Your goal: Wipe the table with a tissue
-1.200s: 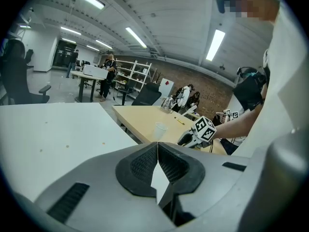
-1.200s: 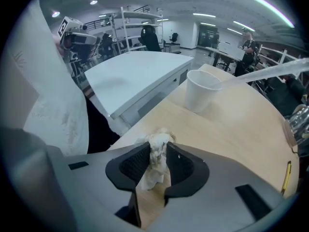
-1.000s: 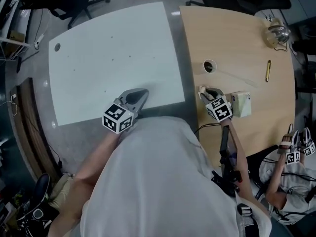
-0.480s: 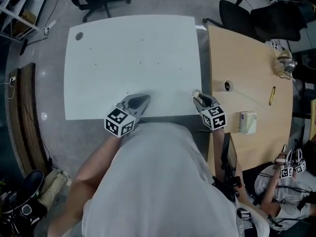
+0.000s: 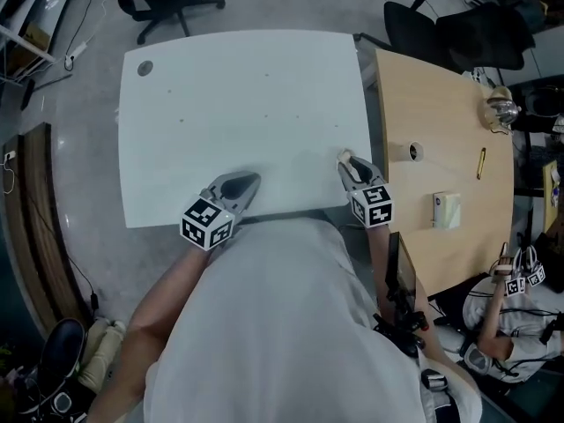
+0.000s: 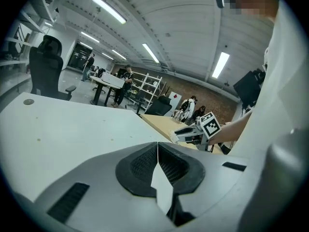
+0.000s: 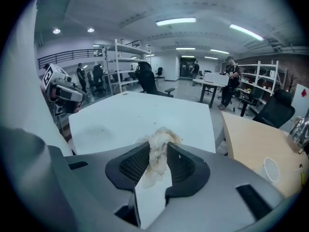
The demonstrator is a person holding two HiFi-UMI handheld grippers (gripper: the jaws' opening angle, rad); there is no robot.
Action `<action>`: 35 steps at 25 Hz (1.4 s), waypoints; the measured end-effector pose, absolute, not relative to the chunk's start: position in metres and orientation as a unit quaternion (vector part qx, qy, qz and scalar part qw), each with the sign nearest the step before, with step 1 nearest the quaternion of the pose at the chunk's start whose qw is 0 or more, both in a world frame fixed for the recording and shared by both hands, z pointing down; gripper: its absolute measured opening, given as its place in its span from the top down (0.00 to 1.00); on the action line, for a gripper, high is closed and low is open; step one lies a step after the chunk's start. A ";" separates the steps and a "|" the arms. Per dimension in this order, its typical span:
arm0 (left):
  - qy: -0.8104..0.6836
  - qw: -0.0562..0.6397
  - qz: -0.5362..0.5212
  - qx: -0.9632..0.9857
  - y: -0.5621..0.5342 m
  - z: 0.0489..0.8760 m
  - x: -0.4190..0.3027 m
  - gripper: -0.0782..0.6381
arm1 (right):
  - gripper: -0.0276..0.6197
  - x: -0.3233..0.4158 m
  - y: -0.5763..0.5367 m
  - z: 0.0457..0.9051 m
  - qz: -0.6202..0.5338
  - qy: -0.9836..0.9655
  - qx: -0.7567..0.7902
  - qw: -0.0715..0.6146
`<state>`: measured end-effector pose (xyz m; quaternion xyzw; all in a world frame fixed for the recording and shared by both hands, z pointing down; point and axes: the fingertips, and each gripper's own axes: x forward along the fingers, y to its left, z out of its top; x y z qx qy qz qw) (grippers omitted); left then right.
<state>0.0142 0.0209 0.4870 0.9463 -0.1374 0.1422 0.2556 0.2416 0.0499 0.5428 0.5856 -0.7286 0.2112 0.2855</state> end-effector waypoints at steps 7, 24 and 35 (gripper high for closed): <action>-0.128 0.255 0.142 0.948 0.014 0.489 0.007 0.88 | 0.78 0.262 0.018 0.509 0.149 -0.695 0.679 0.184; -0.156 0.263 0.165 0.938 0.004 0.488 0.041 0.88 | 0.78 0.321 -0.006 0.551 0.250 -0.689 0.649 0.203; -0.218 0.278 0.186 0.917 0.007 0.494 0.036 0.88 | 0.79 0.308 -0.032 0.621 0.265 -0.710 0.531 0.379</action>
